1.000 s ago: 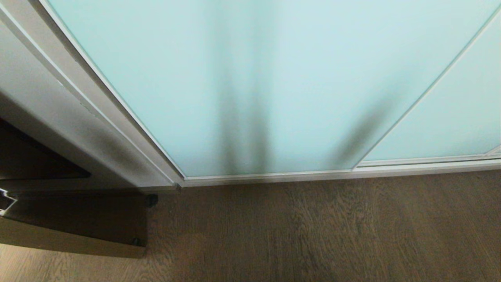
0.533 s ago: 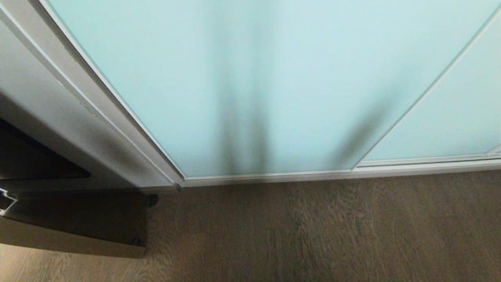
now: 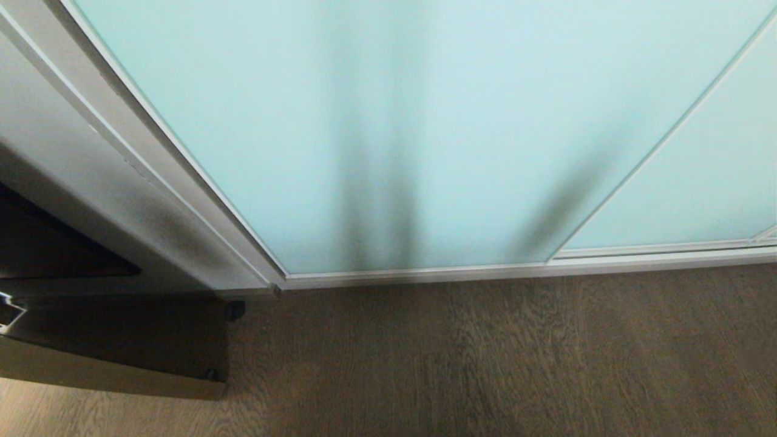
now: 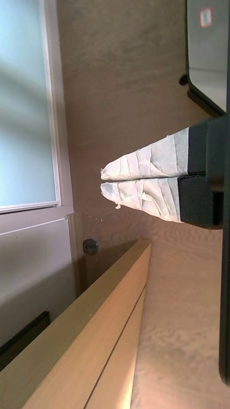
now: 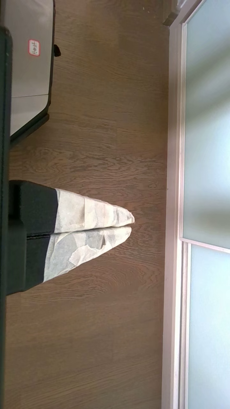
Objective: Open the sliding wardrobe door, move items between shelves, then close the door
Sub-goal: Open the door
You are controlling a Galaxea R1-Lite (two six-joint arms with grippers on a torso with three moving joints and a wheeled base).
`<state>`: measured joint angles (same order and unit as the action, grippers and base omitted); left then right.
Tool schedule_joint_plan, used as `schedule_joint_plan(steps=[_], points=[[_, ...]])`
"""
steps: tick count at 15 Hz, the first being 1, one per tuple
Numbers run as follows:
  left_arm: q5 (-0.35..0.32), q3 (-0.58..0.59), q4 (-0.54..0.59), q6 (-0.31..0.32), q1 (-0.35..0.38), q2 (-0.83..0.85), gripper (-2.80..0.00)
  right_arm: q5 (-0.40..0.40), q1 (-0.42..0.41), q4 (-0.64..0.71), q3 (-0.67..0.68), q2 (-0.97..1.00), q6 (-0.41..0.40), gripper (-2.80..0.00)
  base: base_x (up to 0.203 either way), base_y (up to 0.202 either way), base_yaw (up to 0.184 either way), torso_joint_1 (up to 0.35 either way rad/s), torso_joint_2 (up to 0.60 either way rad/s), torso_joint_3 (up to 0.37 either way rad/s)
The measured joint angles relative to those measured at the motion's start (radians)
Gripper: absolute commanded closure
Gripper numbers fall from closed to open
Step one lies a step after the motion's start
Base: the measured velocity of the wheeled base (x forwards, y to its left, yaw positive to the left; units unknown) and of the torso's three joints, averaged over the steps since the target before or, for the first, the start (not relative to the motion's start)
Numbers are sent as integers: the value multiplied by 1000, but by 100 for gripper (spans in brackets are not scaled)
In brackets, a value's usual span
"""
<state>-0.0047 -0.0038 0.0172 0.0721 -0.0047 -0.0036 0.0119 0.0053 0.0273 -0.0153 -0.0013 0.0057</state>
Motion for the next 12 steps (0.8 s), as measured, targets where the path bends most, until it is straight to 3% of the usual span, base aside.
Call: schedule_joint_plan(steps=[3,8,10,12], points=[[4,-39,18,15,0,2,0,0,0,0,0,0,0,0,0,0,0,0,0,0],[40,-403,-23,8,0,149,0,0,0,0,0,0,0,0,0,0,0,0,0,0],[81,-498,-116,7,0,277,0,0,0,0,0,0,0,0,0,0,0,0,0,0],[128,-536,-281,10,0,424,0,0,0,0,0,0,0,0,0,0,0,0,0,0]])
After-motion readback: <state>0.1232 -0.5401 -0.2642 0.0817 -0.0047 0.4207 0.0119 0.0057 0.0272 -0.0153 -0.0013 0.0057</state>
